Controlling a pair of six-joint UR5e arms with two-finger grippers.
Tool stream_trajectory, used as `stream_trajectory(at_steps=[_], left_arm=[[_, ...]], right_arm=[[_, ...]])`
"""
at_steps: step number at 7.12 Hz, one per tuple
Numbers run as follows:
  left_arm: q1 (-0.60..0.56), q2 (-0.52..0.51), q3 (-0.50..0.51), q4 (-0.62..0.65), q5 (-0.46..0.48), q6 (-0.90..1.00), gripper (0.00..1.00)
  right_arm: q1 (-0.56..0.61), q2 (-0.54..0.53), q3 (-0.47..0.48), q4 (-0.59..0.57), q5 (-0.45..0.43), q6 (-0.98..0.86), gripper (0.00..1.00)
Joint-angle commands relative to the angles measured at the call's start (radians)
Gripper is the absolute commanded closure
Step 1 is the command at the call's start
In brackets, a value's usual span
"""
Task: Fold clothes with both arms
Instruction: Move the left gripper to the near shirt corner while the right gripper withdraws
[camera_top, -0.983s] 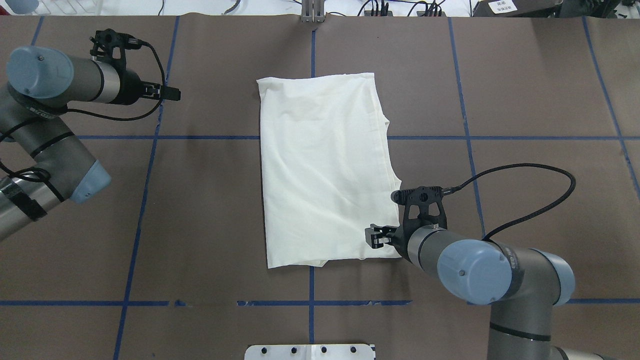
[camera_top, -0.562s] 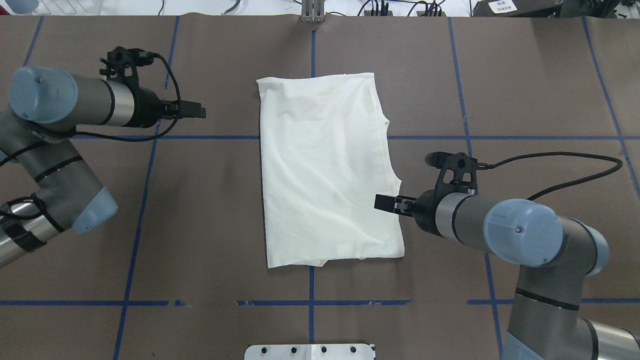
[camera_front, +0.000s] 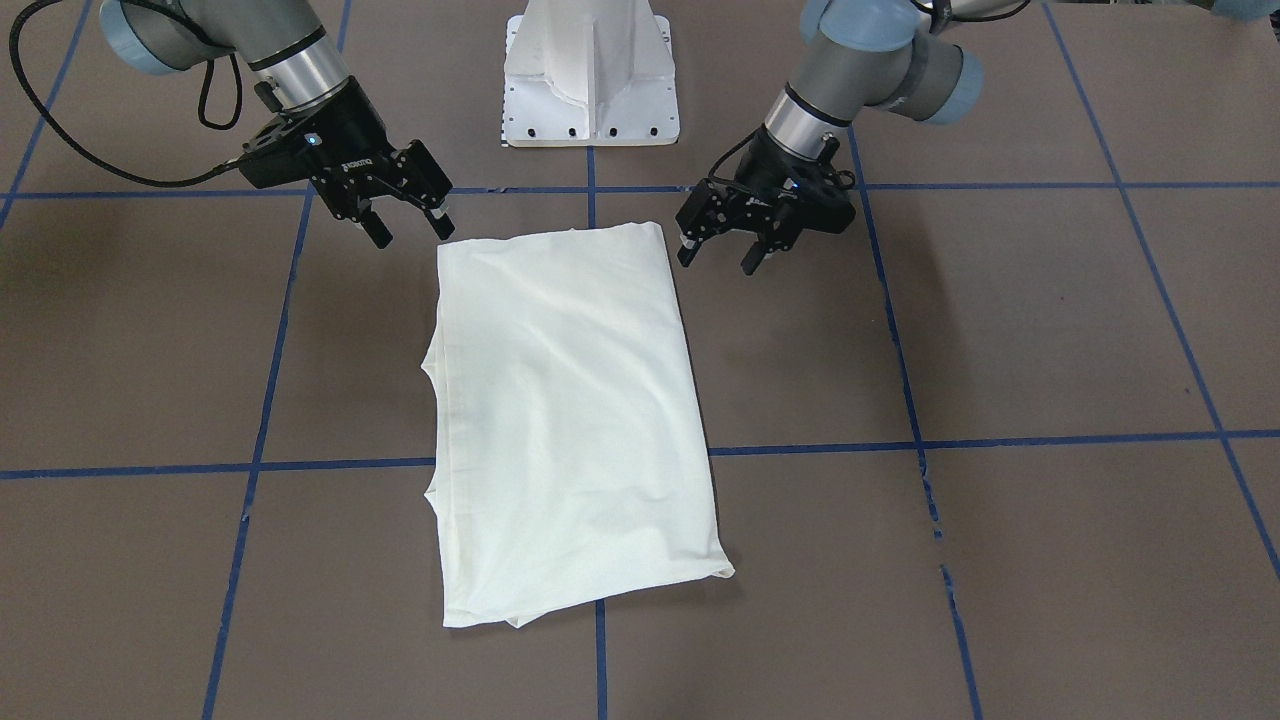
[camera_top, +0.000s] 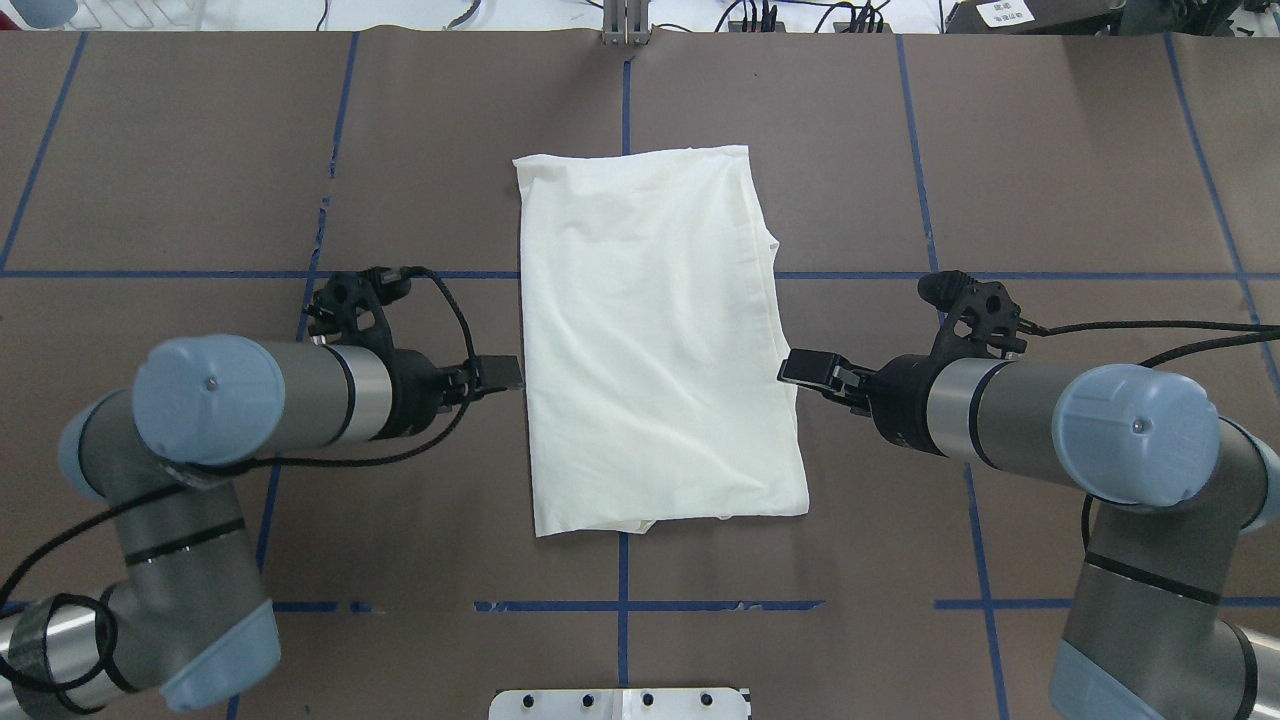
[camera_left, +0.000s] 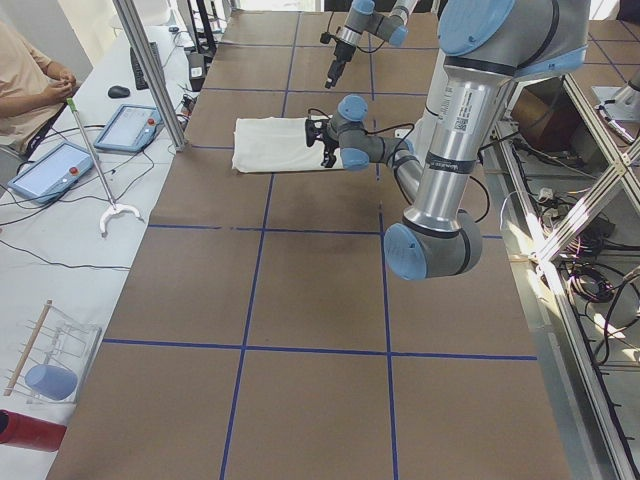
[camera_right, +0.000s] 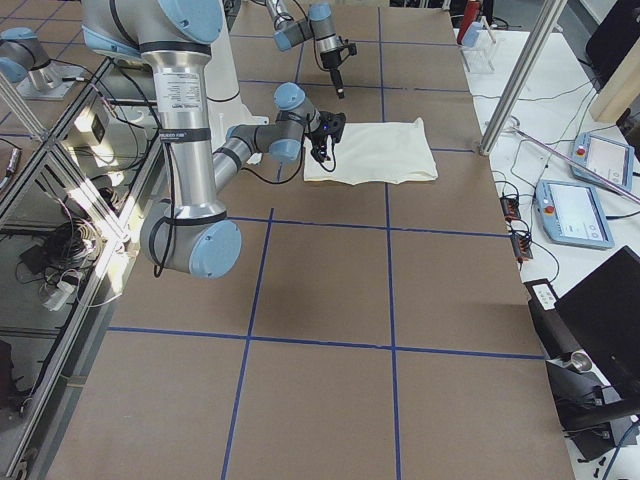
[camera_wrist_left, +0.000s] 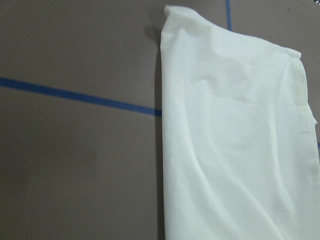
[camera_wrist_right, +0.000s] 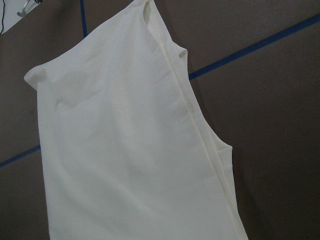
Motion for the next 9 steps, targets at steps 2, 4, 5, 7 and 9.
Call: stream_trajectory(at_steps=[2, 4, 5, 7, 9], left_arm=[[0.162, -0.029, 0.043, 0.024, 0.112, -0.245, 0.33], [0.171, -0.041, 0.074, 0.024, 0.112, -0.270, 0.31], [0.171, -0.041, 0.080, 0.024, 0.112, -0.270, 0.30], [0.174, -0.053, 0.085, 0.024, 0.112, -0.272, 0.30], [0.177, -0.061, 0.103, 0.024, 0.112, -0.278, 0.30]], right_arm=[[0.003, -0.006, 0.000, 0.011, -0.006, 0.025, 0.00], [0.005, -0.010, 0.000, 0.012, -0.009, 0.025, 0.00], [0.005, -0.013, 0.000, 0.011, -0.009, 0.025, 0.00], [0.008, -0.018, -0.001, 0.012, -0.014, 0.027, 0.00], [0.009, -0.023, -0.001, 0.012, -0.016, 0.025, 0.00]])
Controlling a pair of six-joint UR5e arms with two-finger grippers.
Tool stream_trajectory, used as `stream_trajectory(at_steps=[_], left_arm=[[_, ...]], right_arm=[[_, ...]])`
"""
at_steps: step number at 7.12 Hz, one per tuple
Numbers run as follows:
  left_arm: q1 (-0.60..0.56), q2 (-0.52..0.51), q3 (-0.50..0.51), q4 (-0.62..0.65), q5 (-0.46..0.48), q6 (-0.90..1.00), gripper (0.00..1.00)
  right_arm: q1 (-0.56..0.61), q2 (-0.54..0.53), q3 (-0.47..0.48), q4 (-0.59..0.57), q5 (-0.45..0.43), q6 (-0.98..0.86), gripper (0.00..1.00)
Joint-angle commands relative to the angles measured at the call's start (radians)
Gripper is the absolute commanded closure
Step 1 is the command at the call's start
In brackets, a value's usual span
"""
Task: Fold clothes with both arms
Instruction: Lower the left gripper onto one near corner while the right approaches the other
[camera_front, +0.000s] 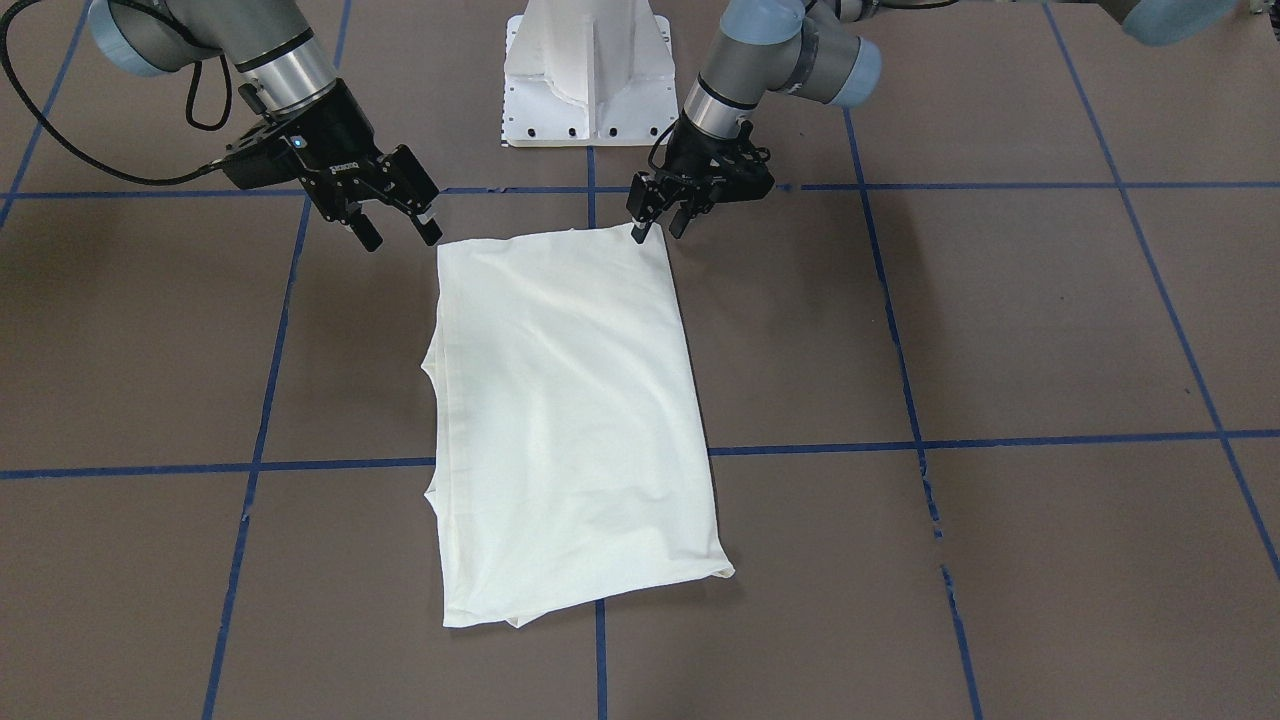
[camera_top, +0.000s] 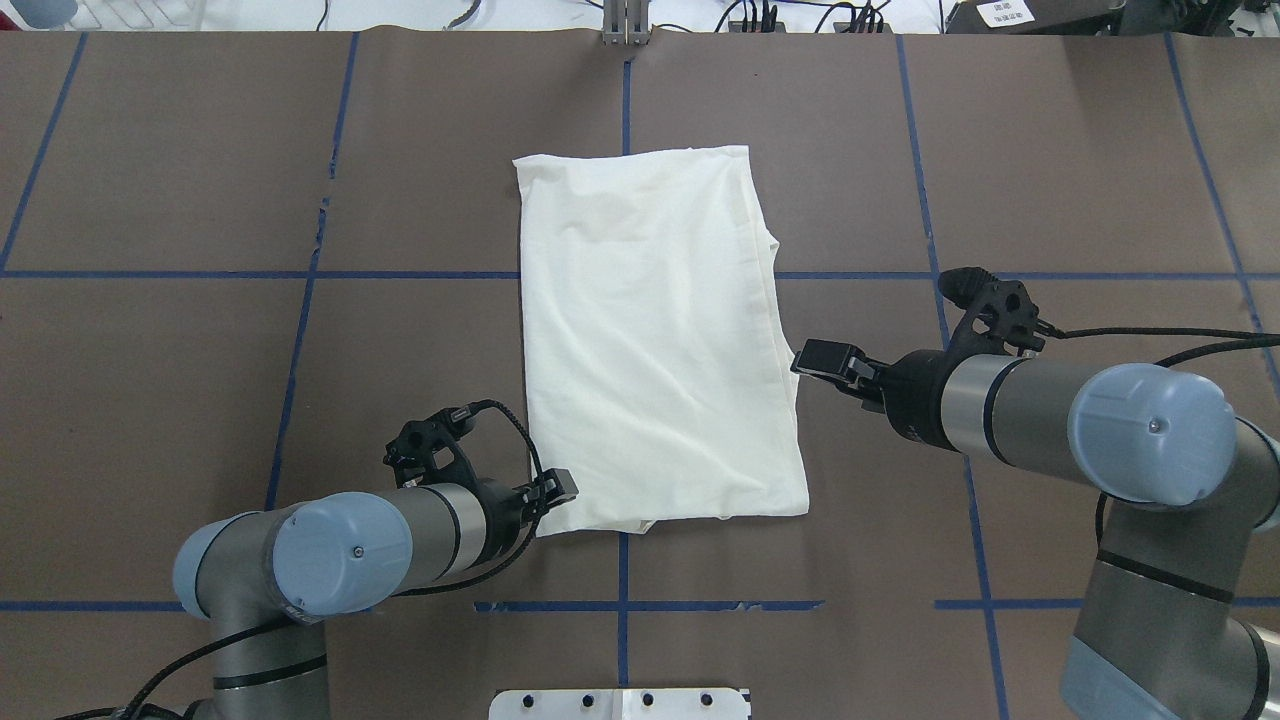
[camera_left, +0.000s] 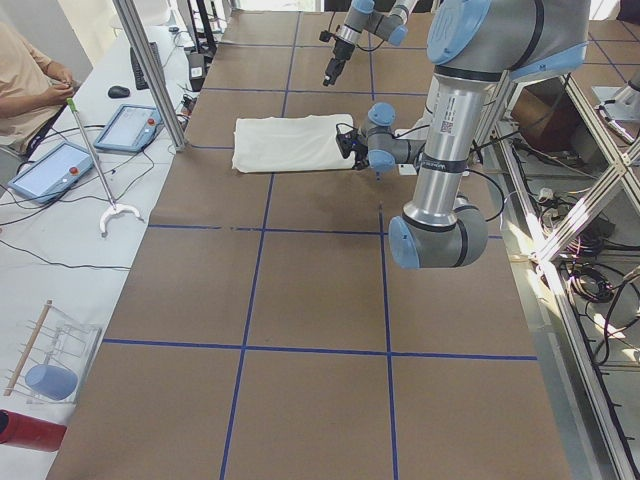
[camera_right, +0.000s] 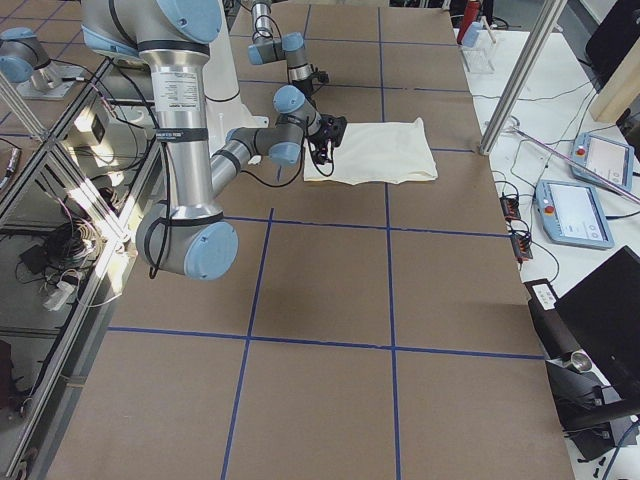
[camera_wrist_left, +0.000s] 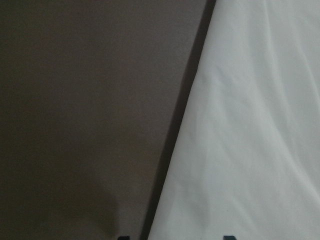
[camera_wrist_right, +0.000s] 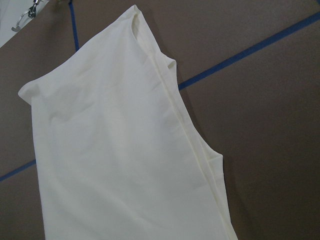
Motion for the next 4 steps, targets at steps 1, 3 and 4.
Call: stream_trajectory(at_steps=[1, 3, 4], left_arm=[[0.004, -0.012, 0.025, 0.000, 0.000, -0.006, 0.30], [0.013, -0.014, 0.025, 0.002, 0.000, -0.006, 0.30], [0.016, -0.015, 0.025, 0.000, 0.000, -0.008, 0.30]], right_arm=[[0.001, -0.002, 0.000, 0.000, -0.001, 0.001, 0.00], [0.001, -0.002, 0.000, 0.000, -0.001, 0.001, 0.00], [0.001, -0.002, 0.000, 0.000, -0.001, 0.001, 0.00]])
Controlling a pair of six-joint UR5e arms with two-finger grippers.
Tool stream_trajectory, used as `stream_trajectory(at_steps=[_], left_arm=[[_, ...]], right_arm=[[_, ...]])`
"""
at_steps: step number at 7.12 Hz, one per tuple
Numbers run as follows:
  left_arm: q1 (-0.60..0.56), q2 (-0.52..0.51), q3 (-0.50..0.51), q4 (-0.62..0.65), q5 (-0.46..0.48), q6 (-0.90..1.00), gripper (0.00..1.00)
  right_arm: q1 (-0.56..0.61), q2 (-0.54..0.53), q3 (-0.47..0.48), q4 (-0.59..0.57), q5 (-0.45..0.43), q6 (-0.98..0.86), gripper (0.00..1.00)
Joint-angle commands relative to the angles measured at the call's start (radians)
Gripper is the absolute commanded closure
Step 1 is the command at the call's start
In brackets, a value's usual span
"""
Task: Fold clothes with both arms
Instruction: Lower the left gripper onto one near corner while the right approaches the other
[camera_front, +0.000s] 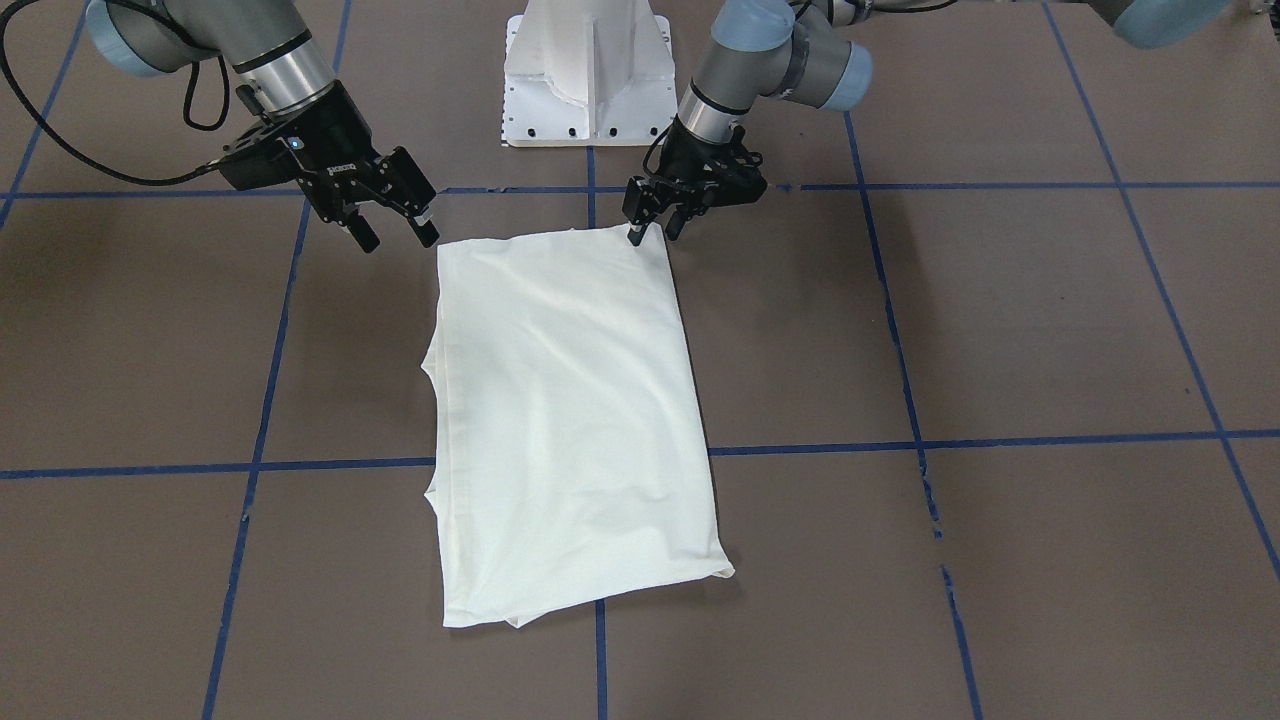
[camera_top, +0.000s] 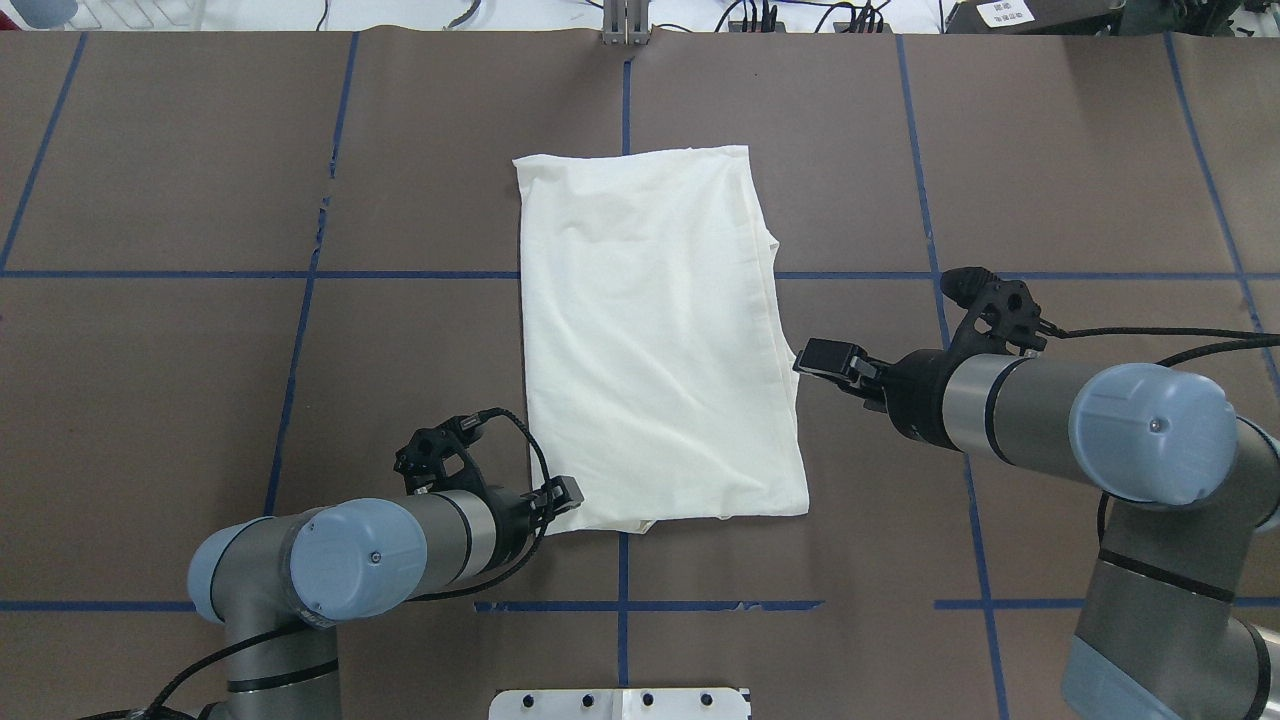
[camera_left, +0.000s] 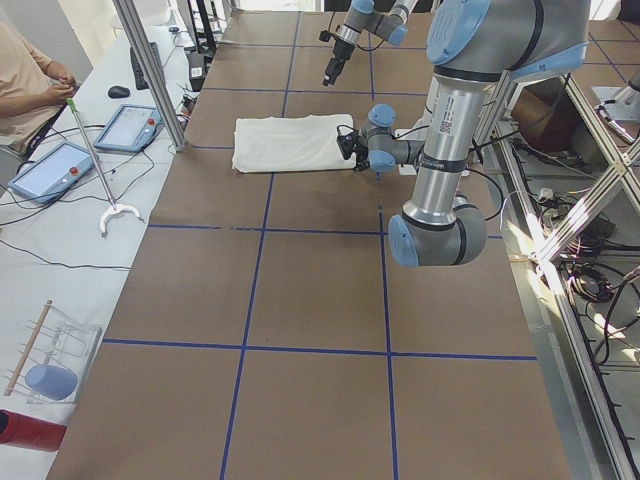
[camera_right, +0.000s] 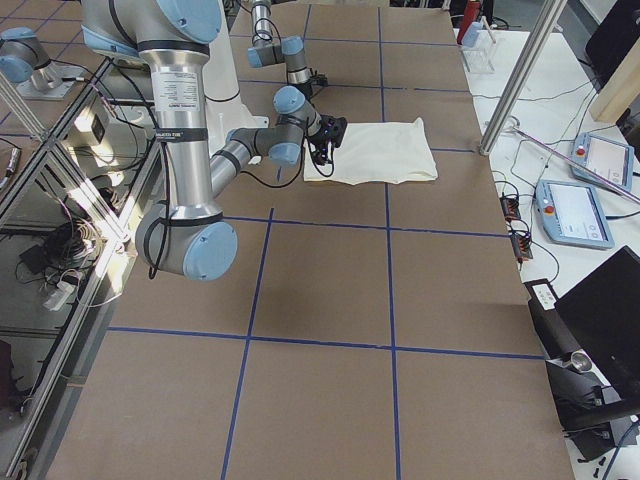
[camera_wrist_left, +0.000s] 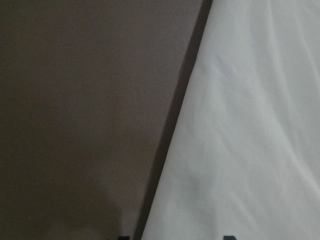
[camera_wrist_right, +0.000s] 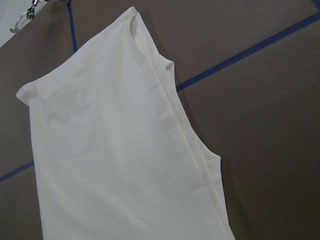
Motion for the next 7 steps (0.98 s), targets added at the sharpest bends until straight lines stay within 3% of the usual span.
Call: stream_trajectory(at_steps=[1, 4, 5, 7], left_arm=[[0.006, -0.002, 0.001, -0.001, 0.000, 0.000, 0.30], [0.019, -0.010, 0.001, -0.001, 0.000, -0.001, 0.32], [0.019, -0.013, 0.001, -0.001, 0.000, -0.004, 0.49], [0.017, -0.013, 0.001, -0.001, 0.002, -0.001, 1.00]], right_arm=[[0.000, -0.002, -0.002, -0.001, 0.000, 0.000, 0.00], [0.003, -0.002, -0.003, -0.001, 0.000, 0.000, 0.00], [0.003, -0.002, -0.003, -0.001, 0.000, 0.000, 0.00], [0.003, 0.000, -0.003, -0.001, 0.000, 0.002, 0.00]])
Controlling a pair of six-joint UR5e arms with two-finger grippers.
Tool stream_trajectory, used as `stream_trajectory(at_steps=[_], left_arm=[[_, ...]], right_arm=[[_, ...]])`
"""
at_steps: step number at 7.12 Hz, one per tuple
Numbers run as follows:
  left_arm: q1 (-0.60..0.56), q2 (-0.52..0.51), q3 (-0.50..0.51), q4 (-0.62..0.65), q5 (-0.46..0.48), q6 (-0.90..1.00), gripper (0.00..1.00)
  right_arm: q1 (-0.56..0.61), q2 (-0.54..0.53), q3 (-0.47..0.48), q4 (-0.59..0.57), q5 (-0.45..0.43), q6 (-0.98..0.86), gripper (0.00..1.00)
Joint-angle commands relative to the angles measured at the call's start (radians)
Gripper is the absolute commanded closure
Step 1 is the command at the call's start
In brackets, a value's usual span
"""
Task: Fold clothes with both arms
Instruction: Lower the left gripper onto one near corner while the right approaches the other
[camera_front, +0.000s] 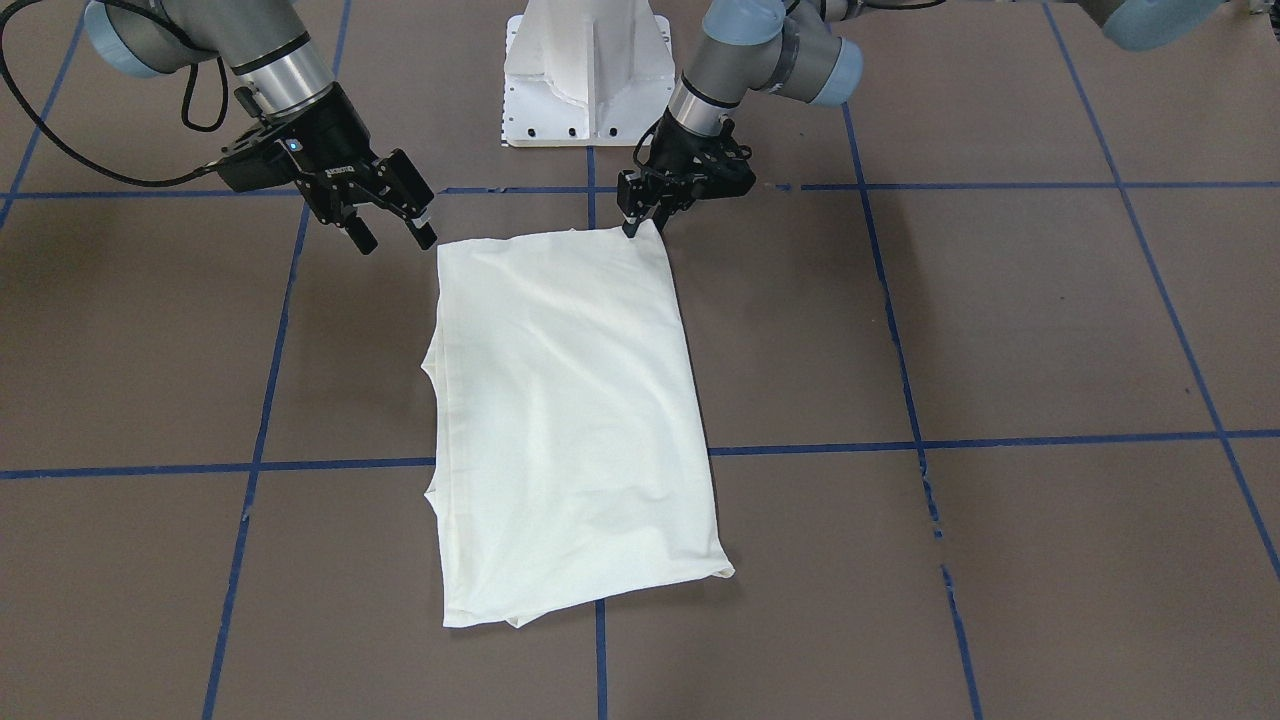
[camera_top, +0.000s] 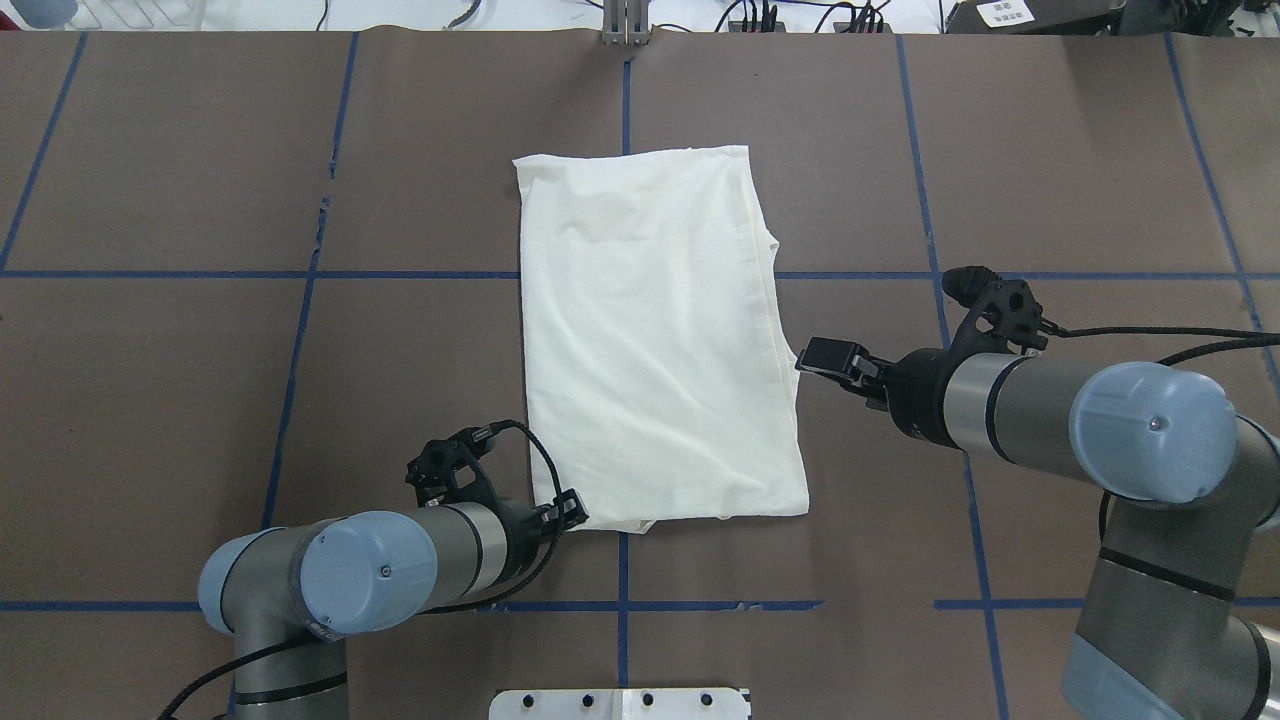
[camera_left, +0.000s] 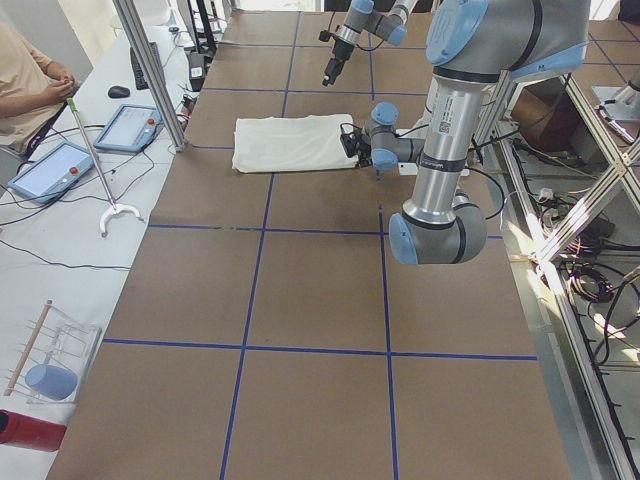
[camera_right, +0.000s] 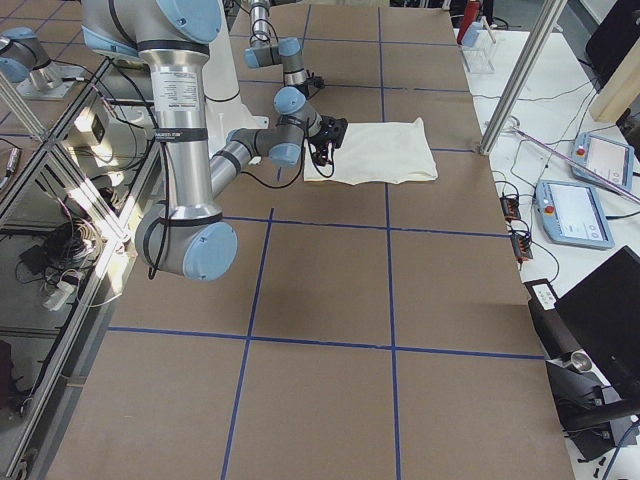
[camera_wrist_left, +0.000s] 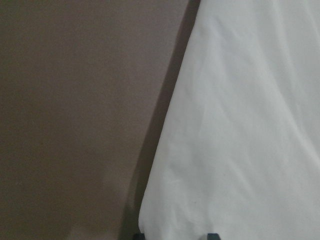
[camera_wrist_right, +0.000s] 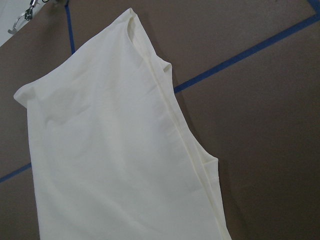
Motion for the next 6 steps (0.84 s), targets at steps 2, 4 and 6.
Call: stream_trajectory(at_steps=[2, 4, 6], left_arm=[[-0.002, -0.002, -0.005, 0.000, 0.008, 0.005, 1.00], [-0.005, -0.002, -0.018, 0.000, 0.027, 0.013, 1.00], [-0.008, -0.002, -0.020, 0.000, 0.028, 0.014, 1.00]], right_arm=[[-0.003, 0.009, -0.012, -0.014, 0.000, 0.010, 0.01], [-0.011, 0.087, -0.008, -0.165, -0.005, 0.200, 0.17], [-0.099, 0.209, -0.003, -0.453, -0.062, 0.355, 0.21]])
